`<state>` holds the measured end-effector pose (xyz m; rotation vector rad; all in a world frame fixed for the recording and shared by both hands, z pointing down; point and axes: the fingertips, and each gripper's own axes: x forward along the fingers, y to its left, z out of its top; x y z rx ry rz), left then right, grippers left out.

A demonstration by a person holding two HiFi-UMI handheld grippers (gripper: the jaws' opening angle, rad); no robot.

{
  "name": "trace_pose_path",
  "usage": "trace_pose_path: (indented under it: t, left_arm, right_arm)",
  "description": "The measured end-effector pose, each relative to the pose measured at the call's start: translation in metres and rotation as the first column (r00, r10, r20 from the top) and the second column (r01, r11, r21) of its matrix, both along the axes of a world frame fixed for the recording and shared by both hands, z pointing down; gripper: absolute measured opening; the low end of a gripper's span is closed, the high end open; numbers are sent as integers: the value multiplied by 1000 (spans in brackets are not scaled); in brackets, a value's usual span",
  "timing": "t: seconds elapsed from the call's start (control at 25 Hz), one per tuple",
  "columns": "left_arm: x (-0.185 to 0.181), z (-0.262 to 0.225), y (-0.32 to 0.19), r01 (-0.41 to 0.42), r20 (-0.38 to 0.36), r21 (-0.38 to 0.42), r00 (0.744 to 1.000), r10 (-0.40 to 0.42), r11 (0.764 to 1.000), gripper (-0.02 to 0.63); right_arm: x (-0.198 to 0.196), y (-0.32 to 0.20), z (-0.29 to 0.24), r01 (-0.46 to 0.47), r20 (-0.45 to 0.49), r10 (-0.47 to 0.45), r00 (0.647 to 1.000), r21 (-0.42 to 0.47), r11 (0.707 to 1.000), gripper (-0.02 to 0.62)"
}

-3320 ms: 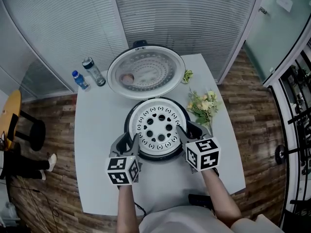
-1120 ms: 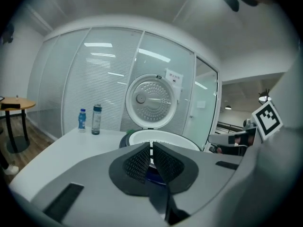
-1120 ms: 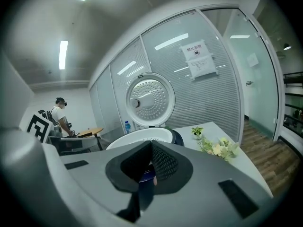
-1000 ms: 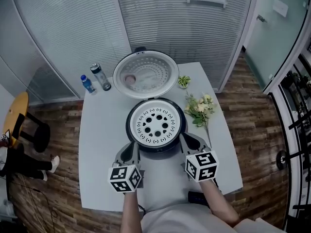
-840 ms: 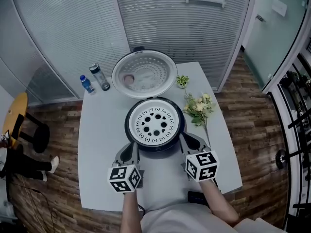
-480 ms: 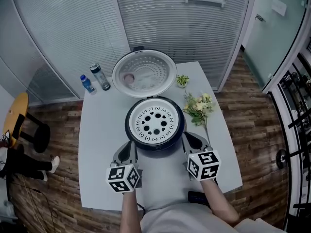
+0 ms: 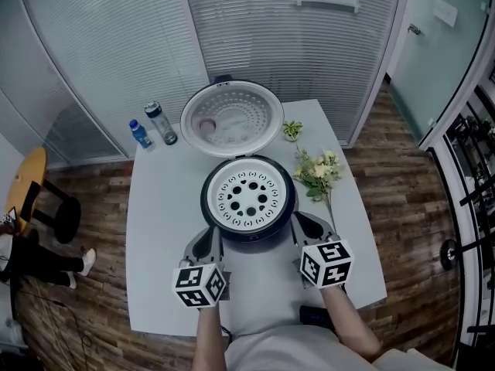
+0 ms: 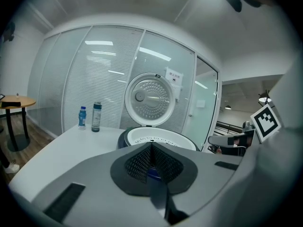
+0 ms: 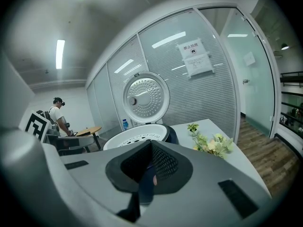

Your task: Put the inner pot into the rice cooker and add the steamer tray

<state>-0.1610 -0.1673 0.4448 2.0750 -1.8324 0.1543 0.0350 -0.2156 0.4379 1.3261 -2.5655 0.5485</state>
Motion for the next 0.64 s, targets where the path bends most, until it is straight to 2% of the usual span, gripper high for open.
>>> trace_pose_path:
  t: [0.64]
  left_arm:
    - [-6, -3, 1, 9, -52, 4, 999, -9, 1000, 9]
  right_arm:
    - [3, -3, -2, 0, 78, 3, 997, -39, 999, 17]
